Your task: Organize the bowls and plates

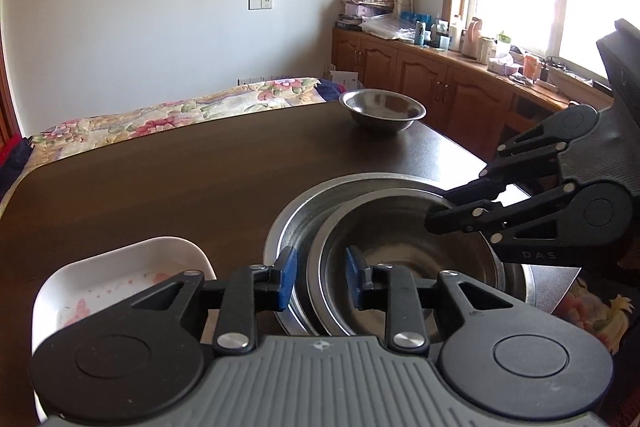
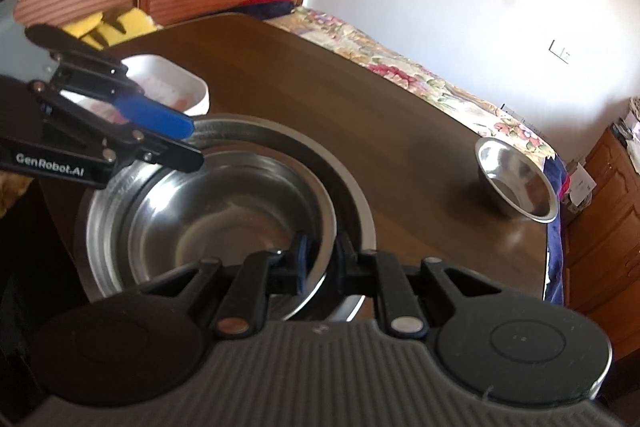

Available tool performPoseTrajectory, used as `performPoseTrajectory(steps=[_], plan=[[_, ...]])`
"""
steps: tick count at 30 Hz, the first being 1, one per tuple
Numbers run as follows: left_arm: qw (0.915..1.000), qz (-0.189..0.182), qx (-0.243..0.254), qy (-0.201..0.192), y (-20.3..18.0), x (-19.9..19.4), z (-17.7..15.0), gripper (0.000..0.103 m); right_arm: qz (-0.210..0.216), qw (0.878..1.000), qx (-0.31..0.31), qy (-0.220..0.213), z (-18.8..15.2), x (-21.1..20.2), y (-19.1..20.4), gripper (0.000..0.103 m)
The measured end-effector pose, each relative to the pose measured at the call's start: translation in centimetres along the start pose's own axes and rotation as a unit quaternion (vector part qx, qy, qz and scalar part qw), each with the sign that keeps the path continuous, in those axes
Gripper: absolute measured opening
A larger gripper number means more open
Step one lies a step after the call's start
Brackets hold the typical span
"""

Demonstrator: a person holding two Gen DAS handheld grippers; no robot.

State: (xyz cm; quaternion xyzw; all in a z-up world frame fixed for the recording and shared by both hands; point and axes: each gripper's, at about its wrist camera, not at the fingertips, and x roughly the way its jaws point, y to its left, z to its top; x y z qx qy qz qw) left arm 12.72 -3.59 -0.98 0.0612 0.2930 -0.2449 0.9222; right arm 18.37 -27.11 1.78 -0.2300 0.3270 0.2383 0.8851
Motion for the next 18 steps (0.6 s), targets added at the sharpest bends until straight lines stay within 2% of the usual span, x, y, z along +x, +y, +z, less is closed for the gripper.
performPoseTrajectory(steps=[10,14,18], plan=[[1.0,0.004,0.003,0.002,-0.3,0.54,-0.16,0.029,-0.003,1.0,-0.013,0.005,0.51,0.58,0.55,0.018],[1.0,0.003,0.006,0.005,-0.5,0.8,-0.29,0.029,0.009,1.0,0.008,-0.016,0.59,0.25,0.04,0.034],[1.0,0.0,0.0,0.004,-0.36,0.79,-0.03,0.029,0.012,0.999,0.025,-0.036,1.01,-0.12,-0.31,0.034]])
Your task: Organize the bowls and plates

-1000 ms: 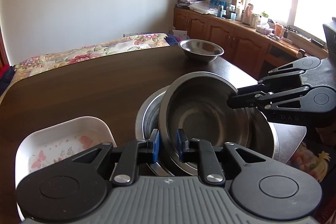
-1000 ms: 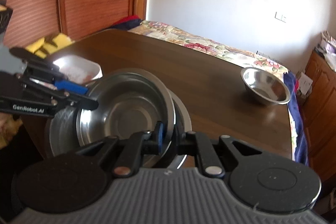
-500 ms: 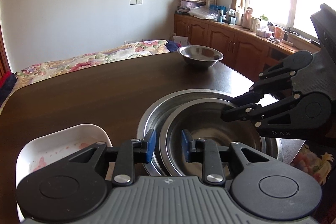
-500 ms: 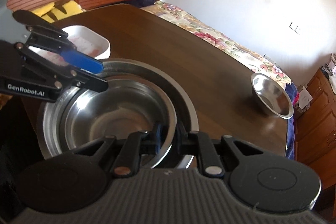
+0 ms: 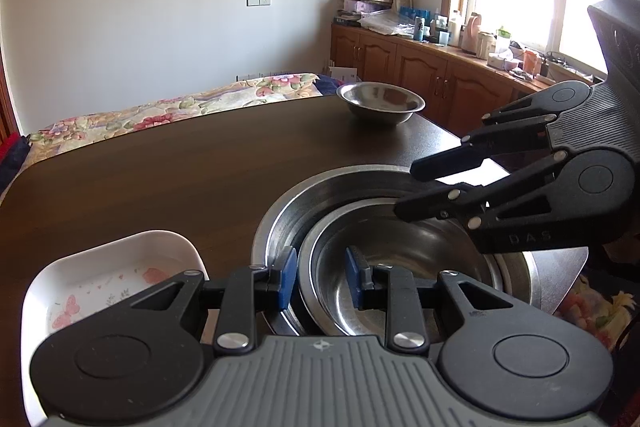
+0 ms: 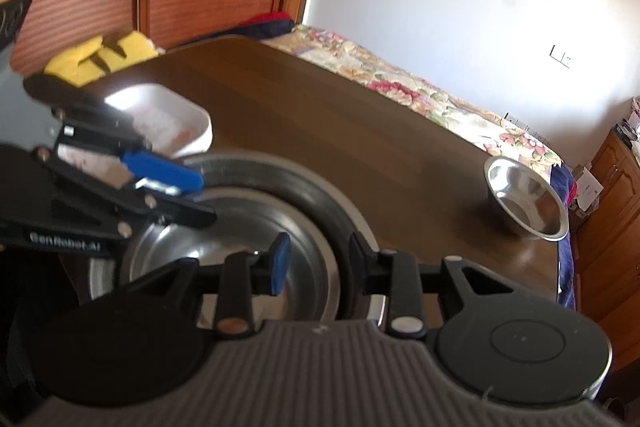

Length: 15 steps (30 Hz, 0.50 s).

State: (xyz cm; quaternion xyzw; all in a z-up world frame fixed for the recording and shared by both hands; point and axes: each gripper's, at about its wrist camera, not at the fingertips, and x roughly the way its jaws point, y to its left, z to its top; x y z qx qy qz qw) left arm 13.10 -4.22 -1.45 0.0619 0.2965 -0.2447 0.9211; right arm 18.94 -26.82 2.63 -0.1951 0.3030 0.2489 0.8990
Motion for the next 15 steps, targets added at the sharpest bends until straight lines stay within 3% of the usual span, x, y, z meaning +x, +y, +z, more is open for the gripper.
performPoseTrajectory(steps=[12,15], plan=[[0.9995,0.016,0.006,-0.024,0.3,0.1,3.8,0.037,-0.003,0.997,0.048,-0.062,0.5,-1.1,-2.6,0.035],[0.9993,0.02,0.008,-0.029,0.4,0.7,4.9,0.04,-0.01,0.995,0.063,-0.077,0.6,-1.2,-4.2,0.046]])
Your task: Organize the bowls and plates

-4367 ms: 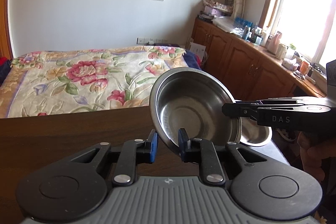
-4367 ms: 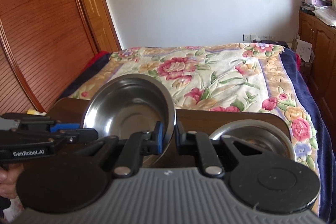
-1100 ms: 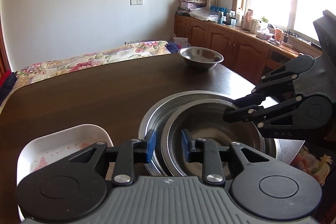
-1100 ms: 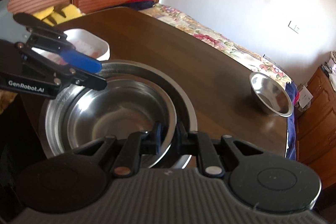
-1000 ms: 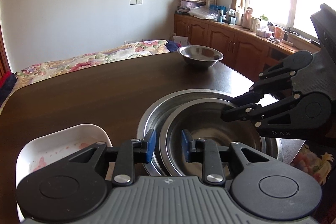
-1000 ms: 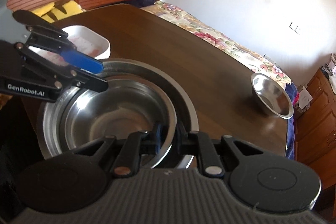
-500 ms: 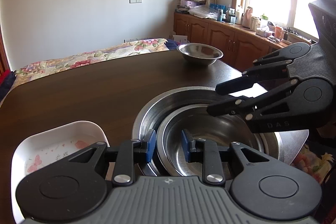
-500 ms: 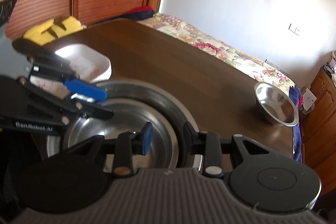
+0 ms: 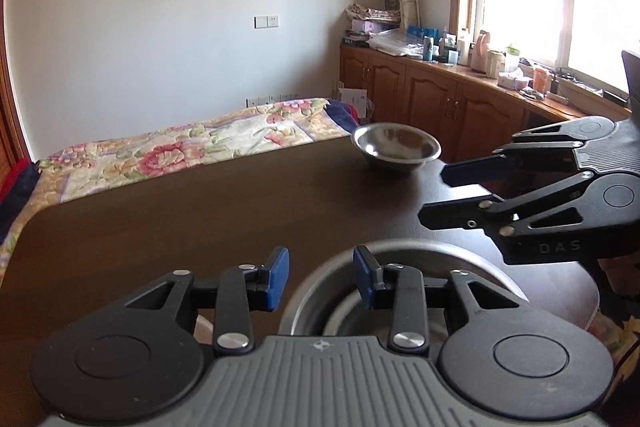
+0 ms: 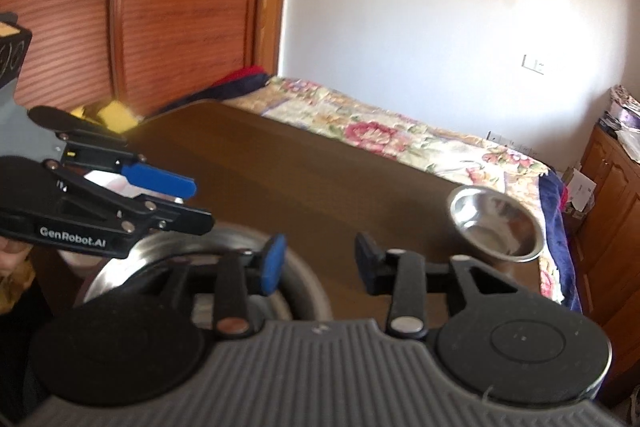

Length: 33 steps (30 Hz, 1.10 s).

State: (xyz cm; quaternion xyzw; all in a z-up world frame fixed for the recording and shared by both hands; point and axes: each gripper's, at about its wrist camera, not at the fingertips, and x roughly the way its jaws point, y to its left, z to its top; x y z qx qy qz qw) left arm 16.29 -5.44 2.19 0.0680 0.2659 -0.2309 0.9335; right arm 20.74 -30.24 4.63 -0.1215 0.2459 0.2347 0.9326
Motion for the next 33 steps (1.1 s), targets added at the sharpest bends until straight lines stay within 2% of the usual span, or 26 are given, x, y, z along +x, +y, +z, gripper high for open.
performPoseTrajectory(steps=[4,6,8,12,14,17,22,26,33], plan=[[1.0,0.0,-0.002,-0.004,0.0,1.2,1.7,0.044,-0.016,1.0,0.016,-0.015,0.1,0.2,-2.2,0.049],[1.0,0.001,0.002,-0.007,-0.2,1.8,2.5,0.052,-0.022,0.999,0.026,-0.02,0.0,0.3,-3.4,0.051],[0.9999,0.002,0.006,-0.011,-0.4,2.5,3.2,0.067,-0.027,0.999,0.035,-0.025,-0.2,0.6,-4.2,0.062],[0.9998,-0.004,0.002,-0.017,-0.7,3.7,4.4,0.08,-0.039,0.998,0.046,-0.03,-0.5,1.1,-5.8,0.065],[0.9998,-0.007,-0.001,-0.019,-0.8,4.2,4.9,0.086,-0.046,0.997,0.049,-0.035,-0.8,1.3,-6.4,0.079],[0.9998,-0.011,-0.003,-0.018,-1.0,5.6,5.7,0.09,-0.052,0.996,0.06,-0.047,-1.1,1.5,-7.5,0.093],[0.9998,-0.009,0.002,-0.017,-1.4,7.6,6.7,0.093,-0.066,0.994,0.074,-0.054,-1.4,2.6,-9.4,0.103],[0.9998,-0.009,0.007,-0.019,-1.5,8.8,7.5,0.093,-0.092,0.992,0.072,-0.051,-1.5,3.6,-10.3,0.103],[0.9997,-0.026,0.002,0.0,-1.3,11.4,8.5,0.093,-0.095,0.989,0.096,-0.056,-2.2,4.7,-13.2,0.103]])
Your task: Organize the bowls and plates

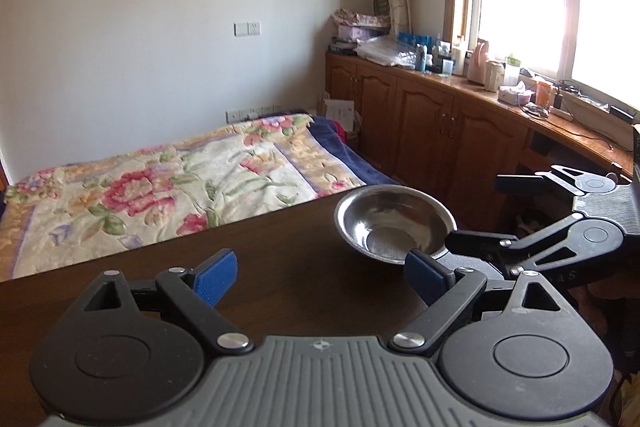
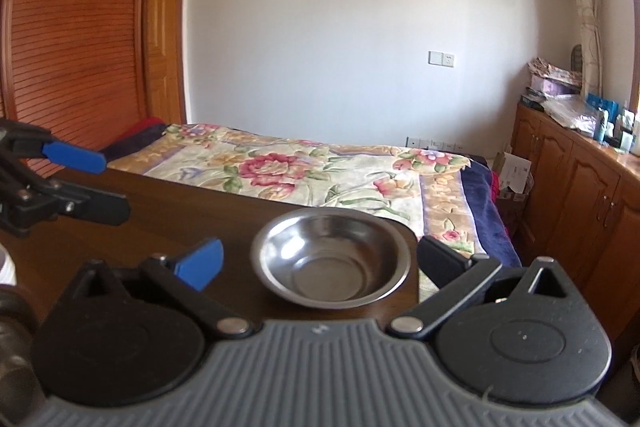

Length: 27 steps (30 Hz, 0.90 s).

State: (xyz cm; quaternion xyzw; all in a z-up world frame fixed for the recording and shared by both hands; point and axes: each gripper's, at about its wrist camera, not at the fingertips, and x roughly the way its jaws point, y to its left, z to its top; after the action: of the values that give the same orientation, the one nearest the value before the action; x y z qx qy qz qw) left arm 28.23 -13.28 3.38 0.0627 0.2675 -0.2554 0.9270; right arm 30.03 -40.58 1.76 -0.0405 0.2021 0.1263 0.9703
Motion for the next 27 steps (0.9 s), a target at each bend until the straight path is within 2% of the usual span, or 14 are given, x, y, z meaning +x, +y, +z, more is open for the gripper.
performPoseTrajectory(steps=[3,6,8,10,14,22,23,27], plan=[[1.0,-0.005,-0.002,0.007,0.1,1.3,0.4,0.093,-0.002,1.0,0.008,0.003,0.0,0.9,-1.0,0.103],[0.9997,-0.014,0.003,0.019,-0.1,2.4,0.8,0.085,-0.006,1.0,0.012,0.009,-0.4,1.7,-1.7,0.099],[0.9992,-0.02,0.012,0.031,-0.3,3.4,1.1,0.072,-0.006,1.0,0.015,0.017,-0.6,2.1,-2.0,0.081],[0.9986,-0.027,0.018,0.041,-0.5,4.3,1.3,0.064,-0.003,0.999,0.022,0.023,-0.9,2.4,-2.5,0.079],[0.9975,-0.039,0.014,0.057,-0.6,5.9,1.6,0.056,-0.001,0.999,0.038,0.034,-1.4,3.1,-3.3,0.063],[0.9949,-0.056,0.013,0.083,-1.1,8.8,2.0,0.047,0.01,0.997,0.071,0.04,-1.7,3.7,-4.5,0.052],[0.9945,-0.058,0.011,0.087,-1.1,9.1,2.0,0.045,0.012,0.996,0.072,0.041,-1.6,3.8,-4.6,0.048],[0.9928,-0.063,-0.005,0.102,-0.7,10.6,1.9,0.043,0.021,0.995,0.086,0.045,-1.7,4.0,-5.1,0.047]])
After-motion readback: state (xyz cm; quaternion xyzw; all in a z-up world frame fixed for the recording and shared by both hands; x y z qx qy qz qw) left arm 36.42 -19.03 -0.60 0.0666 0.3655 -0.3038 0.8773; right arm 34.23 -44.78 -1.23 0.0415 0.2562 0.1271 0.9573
